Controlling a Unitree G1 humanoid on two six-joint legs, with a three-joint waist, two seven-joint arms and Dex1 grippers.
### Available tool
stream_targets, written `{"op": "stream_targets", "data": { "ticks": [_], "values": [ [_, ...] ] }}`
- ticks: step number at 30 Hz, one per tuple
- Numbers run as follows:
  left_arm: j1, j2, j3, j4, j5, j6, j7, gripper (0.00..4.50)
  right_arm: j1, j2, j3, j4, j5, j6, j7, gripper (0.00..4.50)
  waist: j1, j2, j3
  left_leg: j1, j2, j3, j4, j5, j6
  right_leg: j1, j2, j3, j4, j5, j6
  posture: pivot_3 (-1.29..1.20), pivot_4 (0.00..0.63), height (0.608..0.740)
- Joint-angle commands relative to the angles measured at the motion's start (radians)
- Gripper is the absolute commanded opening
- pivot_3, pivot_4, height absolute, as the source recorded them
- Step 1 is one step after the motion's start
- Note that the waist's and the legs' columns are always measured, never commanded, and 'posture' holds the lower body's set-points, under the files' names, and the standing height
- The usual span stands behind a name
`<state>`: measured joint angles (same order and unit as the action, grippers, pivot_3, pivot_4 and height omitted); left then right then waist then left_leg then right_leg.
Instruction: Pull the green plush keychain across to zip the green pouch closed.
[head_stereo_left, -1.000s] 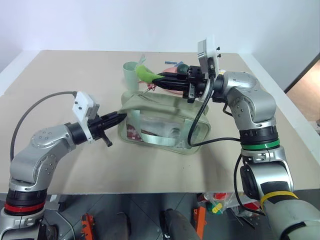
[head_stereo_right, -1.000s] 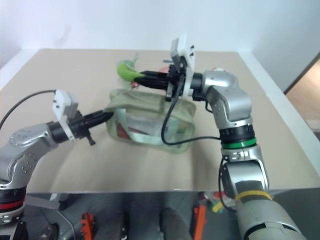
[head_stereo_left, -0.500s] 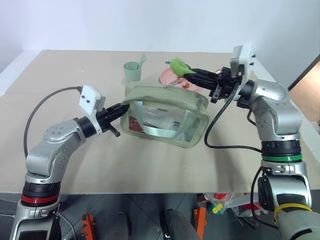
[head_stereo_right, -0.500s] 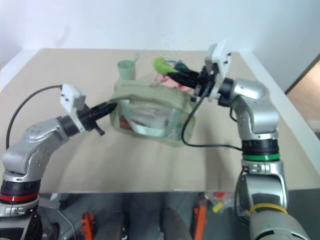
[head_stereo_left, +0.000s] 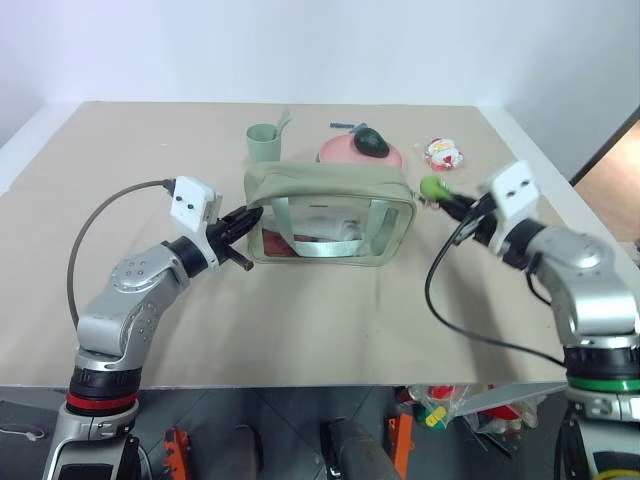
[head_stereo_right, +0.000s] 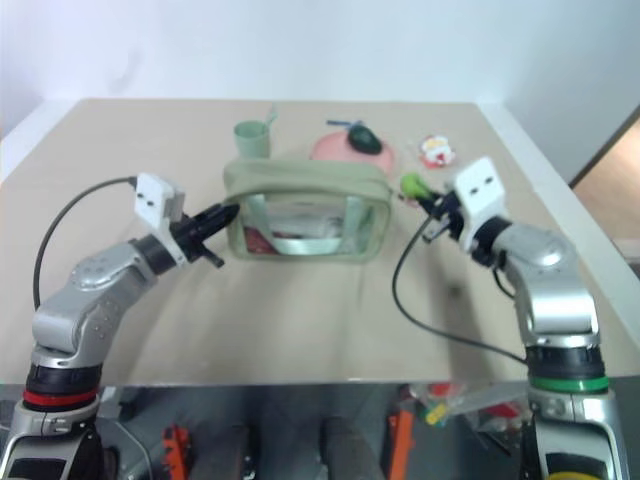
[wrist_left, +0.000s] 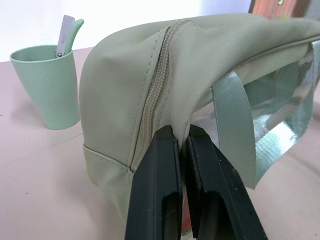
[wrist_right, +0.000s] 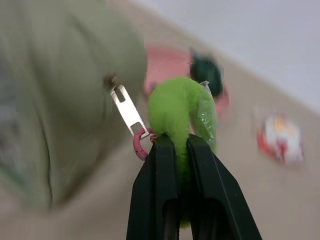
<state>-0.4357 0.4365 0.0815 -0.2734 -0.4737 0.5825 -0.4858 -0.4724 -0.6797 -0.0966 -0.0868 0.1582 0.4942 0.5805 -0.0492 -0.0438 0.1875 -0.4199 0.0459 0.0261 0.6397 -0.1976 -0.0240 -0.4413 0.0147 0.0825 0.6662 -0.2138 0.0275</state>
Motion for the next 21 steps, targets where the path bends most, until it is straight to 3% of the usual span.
{"op": "stream_targets", "data": {
  "ticks": [1, 9, 16, 17, 21],
  "values": [
    [-0.001, -0.007, 0.006, -0.01, 0.017, -0.024, 0.011, 0.0, 0.01, 0.039, 0.06, -0.014, -0.097, -0.001, -0.102, 0.02, 0.0, 0.0, 0.0, 0.001, 0.0, 0.0, 0.0, 0.001, 0.0, 0.0, 0.0, 0.0, 0.0, 0.001, 0.0, 0.0, 0.15, 0.74],
    [-0.028, 0.002, -0.018, 0.018, 0.052, -0.034, -0.008, 0.0, -0.045, 0.182, 0.11, 0.108, -0.124, -0.091, -0.168, 0.02, 0.0, 0.0, 0.0, 0.002, -0.001, 0.001, 0.001, 0.007, 0.002, 0.001, 0.001, 0.002, 0.0, 0.005, -0.001, 0.0, 0.15, 0.74],
    [-0.018, 0.017, -0.034, 0.013, 0.054, -0.01, -0.042, 0.0, -0.034, 0.161, 0.068, 0.134, -0.09, -0.136, -0.123, 0.02, 0.001, 0.0, 0.0, 0.002, -0.001, 0.001, 0.0, 0.007, 0.002, 0.001, 0.001, 0.002, -0.001, 0.007, 0.001, 0.0, 0.15, 0.74],
    [-0.015, 0.028, -0.035, 0.013, 0.053, -0.004, -0.055, 0.36, -0.032, 0.153, 0.04, 0.124, -0.063, -0.125, -0.109, 0.0, 0.001, 0.0, 0.0, 0.002, -0.001, 0.001, 0.0, 0.007, 0.002, 0.001, 0.001, 0.002, -0.001, 0.007, 0.001, 0.0, 0.15, 0.74],
    [-0.017, 0.063, -0.01, 0.016, 0.024, 0.01, -0.104, 1.57, -0.04, 0.14, -0.065, 0.073, 0.072, -0.072, -0.04, 1.38, 0.001, 0.0, 0.0, 0.001, -0.001, 0.001, 0.0, 0.007, 0.002, 0.001, 0.001, 0.002, -0.001, 0.007, 0.001, 0.0, 0.15, 0.74]
  ]
}}
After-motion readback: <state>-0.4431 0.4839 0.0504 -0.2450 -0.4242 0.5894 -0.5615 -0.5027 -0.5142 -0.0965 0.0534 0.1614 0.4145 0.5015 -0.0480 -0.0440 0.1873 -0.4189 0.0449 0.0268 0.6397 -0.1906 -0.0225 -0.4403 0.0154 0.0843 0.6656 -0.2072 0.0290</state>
